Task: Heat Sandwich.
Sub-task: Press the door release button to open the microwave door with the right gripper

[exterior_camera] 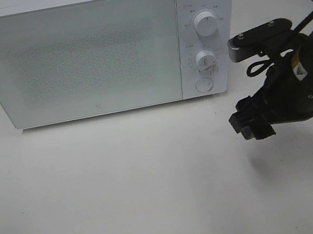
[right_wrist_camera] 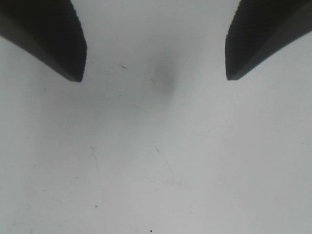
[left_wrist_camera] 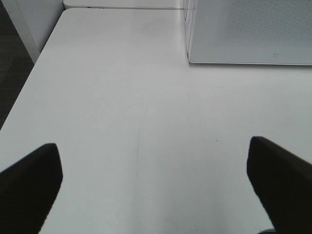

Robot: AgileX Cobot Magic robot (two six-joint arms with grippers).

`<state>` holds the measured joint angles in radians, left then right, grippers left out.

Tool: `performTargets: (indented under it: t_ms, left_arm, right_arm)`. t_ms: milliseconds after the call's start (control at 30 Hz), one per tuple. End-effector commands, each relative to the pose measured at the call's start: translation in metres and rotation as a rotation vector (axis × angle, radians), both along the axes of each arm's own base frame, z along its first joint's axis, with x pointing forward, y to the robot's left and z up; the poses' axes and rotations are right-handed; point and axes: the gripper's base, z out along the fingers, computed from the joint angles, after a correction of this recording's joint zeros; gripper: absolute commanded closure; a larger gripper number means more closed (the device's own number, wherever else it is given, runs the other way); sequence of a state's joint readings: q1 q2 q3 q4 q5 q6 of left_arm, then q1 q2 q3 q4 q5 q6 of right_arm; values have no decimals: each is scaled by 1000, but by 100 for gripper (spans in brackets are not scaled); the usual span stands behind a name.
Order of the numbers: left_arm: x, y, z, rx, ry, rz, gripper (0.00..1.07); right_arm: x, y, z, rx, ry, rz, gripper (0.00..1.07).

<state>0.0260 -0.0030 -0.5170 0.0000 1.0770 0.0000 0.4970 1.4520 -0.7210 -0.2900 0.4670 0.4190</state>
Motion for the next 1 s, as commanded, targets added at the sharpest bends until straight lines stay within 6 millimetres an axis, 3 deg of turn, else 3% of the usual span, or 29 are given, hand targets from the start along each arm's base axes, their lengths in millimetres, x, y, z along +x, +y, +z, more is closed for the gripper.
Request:
performTargets:
  t_ms: [33, 367, 600, 767, 933, 1000]
  left_arm:
    - [-3, 0, 0, 1, -29, 3, 9]
    - [-3, 0, 0, 1, -29, 3, 9]
    - [-3, 0, 0, 1, -29, 3, 9]
    - [-3, 0, 0, 1, -29, 3, 9]
    - [-3, 0, 0, 1, -29, 3, 9]
    - [-3, 0, 0, 1, -29, 3, 9]
  right_arm:
    - [-10, -6, 21, 23, -19, -8, 31]
    - [-56, -32, 68, -11, -19, 22, 31]
    - [-81, -46, 87, -6, -35, 10, 31]
    - [-109, -62, 105, 12, -89, 2, 31]
    - [-146, -84, 125, 58, -248, 40, 31]
    - [-151, -86, 128, 68, -276, 46, 31]
